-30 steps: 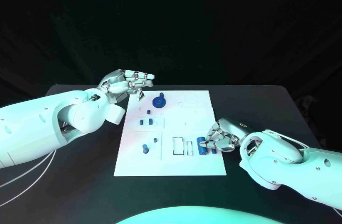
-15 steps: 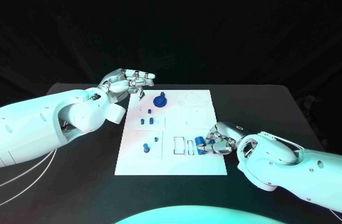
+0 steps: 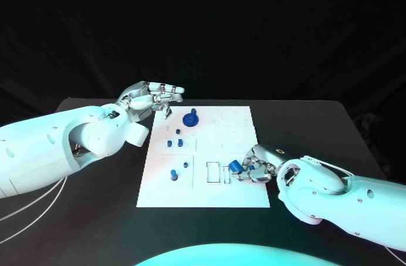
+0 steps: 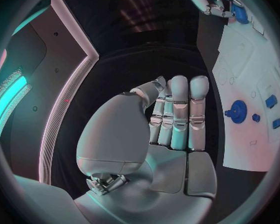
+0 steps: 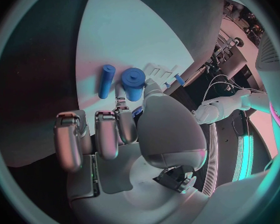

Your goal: Assemble the parts on the task board

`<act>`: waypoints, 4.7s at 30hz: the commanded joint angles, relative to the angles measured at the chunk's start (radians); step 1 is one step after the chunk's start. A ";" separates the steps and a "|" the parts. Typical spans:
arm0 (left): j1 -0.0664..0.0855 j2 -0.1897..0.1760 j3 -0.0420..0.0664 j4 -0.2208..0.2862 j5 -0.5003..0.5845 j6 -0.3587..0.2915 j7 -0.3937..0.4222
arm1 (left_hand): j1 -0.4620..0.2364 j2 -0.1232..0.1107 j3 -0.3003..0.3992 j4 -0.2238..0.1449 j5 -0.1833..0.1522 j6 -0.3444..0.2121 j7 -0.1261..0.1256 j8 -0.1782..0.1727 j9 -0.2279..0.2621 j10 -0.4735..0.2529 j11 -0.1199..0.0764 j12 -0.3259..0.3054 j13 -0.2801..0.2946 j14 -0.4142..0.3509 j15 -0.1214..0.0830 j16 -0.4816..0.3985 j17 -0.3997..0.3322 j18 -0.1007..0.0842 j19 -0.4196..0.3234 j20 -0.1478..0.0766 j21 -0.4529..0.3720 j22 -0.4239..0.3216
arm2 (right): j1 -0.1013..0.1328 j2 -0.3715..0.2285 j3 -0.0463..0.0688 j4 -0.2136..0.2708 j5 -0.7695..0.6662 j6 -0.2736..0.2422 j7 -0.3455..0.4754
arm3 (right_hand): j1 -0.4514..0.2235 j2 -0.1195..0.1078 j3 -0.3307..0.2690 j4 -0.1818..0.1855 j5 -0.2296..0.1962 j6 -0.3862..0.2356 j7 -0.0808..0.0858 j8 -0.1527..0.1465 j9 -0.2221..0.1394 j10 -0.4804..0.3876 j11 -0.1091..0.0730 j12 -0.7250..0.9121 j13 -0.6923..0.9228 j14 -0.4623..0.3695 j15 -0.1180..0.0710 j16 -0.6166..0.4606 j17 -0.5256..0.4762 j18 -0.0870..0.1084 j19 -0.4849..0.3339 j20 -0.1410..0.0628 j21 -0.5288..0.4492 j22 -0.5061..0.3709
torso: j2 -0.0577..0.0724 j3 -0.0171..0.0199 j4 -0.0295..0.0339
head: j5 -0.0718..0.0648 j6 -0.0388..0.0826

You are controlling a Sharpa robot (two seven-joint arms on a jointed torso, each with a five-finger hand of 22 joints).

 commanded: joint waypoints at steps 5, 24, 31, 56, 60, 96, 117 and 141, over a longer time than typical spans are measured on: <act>0.001 0.000 0.000 0.004 -0.005 0.022 0.000 | -0.008 0.002 -0.005 0.003 0.004 -0.005 -0.001 0.005 0.000 -0.008 -0.001 0.007 0.001 -0.008 0.001 0.001 -0.001 0.010 -0.006 0.003 -0.003 -0.001 | -0.014 0.005 -0.009 -0.008 0.003 0.018 -0.015 | 0.019 0.019 -0.012 -0.005 0.015 0.000 -0.003 0.003 0.009 0.000 -0.003 -0.002 0.064 0.085 -0.002 0.002 0.161 -0.008 0.093 -0.001 0.004 0.255 | 0.001 -0.0007 0.0009 | -0.002 0.001; 0.001 -0.002 0.000 0.006 -0.005 0.024 -0.002 | -0.008 0.003 -0.006 0.003 0.004 -0.007 -0.001 0.006 0.000 -0.011 -0.002 0.009 0.002 -0.008 0.001 0.002 -0.002 0.011 -0.008 0.003 -0.007 -0.005 | 0.018 -0.026 -0.005 0.100 0.125 -0.235 0.036 | 0.038 0.062 -0.036 -0.001 0.094 0.018 -0.017 0.027 0.050 0.023 -0.016 0.014 0.093 0.089 -0.013 0.016 0.177 -0.014 0.104 -0.010 0.035 0.263 | 0.001 -0.0016 0.0053 | -0.003 0.007; 0.001 -0.002 0.000 0.006 -0.005 0.024 -0.002 | -0.008 0.003 -0.006 0.003 0.004 -0.007 -0.001 0.006 0.000 -0.011 -0.002 0.009 0.002 -0.008 0.001 0.002 -0.002 0.011 -0.008 0.003 -0.007 -0.005 | 0.023 0.008 -0.005 0.091 0.179 -0.144 0.029 | 0.020 0.075 -0.048 0.007 0.101 0.023 -0.019 0.029 0.058 0.028 -0.017 0.019 0.100 0.090 -0.014 0.019 0.181 -0.014 0.104 -0.012 0.035 0.263 | 0.002 -0.0016 0.0046 | -0.003 0.006; 0.001 -0.001 0.000 0.009 -0.005 0.030 -0.003 | -0.008 0.003 -0.006 0.003 0.004 -0.007 -0.001 0.006 0.000 -0.011 -0.002 0.009 0.002 -0.008 0.001 0.002 -0.002 0.011 -0.008 0.003 -0.007 -0.005 | 0.024 0.112 -0.006 0.004 0.227 -0.039 -0.009 | -0.066 0.119 -0.103 0.007 0.100 0.062 -0.039 0.048 0.096 0.041 -0.034 0.018 0.111 0.090 -0.027 0.023 0.184 -0.014 0.104 -0.022 0.035 0.263 | 0.003 -0.0003 0.0085 | 0.004 -0.002; 0.001 -0.001 0.000 0.010 -0.005 0.030 -0.004 | -0.008 0.003 -0.006 0.003 0.004 -0.007 -0.001 0.006 0.000 -0.011 -0.002 0.009 0.002 -0.008 0.001 0.002 -0.002 0.011 -0.008 0.003 -0.007 -0.005 | 0.024 0.113 -0.006 -0.005 0.226 -0.038 -0.009 | -0.071 0.122 -0.107 0.008 0.100 0.064 -0.041 0.049 0.099 0.038 -0.035 0.012 0.107 0.090 -0.028 0.022 0.182 -0.014 0.104 -0.023 0.035 0.263 | 0.004 -0.0003 0.0089 | 0.004 -0.001; 0.001 -0.006 0.000 0.011 -0.005 0.032 -0.007 | -0.005 0.004 -0.008 0.001 0.004 -0.009 -0.001 0.007 0.000 -0.015 -0.002 0.013 0.002 -0.009 0.001 0.002 -0.003 0.012 -0.008 0.003 -0.010 -0.007 | 0.023 0.073 -0.006 0.060 0.135 -0.051 0.032 | -0.001 0.152 -0.141 -0.097 -0.031 0.055 -0.048 0.053 0.168 0.047 -0.043 -0.005 0.120 0.090 -0.035 0.024 0.182 -0.014 0.104 -0.031 0.035 0.263 | 0.004 0.0006 0.0084 | 0.003 -0.001; 0.001 -0.006 0.000 0.009 -0.005 0.033 -0.010 | -0.005 0.004 -0.008 0.001 0.004 -0.009 -0.001 0.007 0.000 -0.015 -0.002 0.013 0.002 -0.009 0.001 0.002 -0.003 0.012 -0.008 0.003 -0.010 -0.007 | 0.023 0.090 -0.006 0.019 0.112 -0.026 0.006 | 0.067 0.179 -0.097 -0.133 -0.048 0.070 -0.062 0.062 0.181 0.067 -0.054 0.028 0.149 0.090 -0.044 0.024 0.182 -0.014 0.104 -0.037 0.035 0.263 | 0.004 -0.0006 0.0098 | 0.001 -0.006; 0.001 -0.011 0.000 0.010 -0.005 0.033 -0.011 | 0.000 0.005 -0.008 -0.002 0.004 -0.011 -0.001 0.008 0.000 -0.017 -0.002 0.016 0.002 -0.010 0.001 0.002 -0.004 0.012 -0.008 0.003 -0.013 -0.010 | 0.023 0.064 -0.006 0.044 0.110 -0.027 0.027 | 0.067 0.148 -0.091 -0.142 -0.100 0.068 -0.061 0.072 0.193 0.073 -0.054 0.036 0.159 0.090 -0.045 0.024 0.182 -0.014 0.104 -0.041 0.035 0.263 | 0.004 -0.0003 0.0099 | 0.006 -0.009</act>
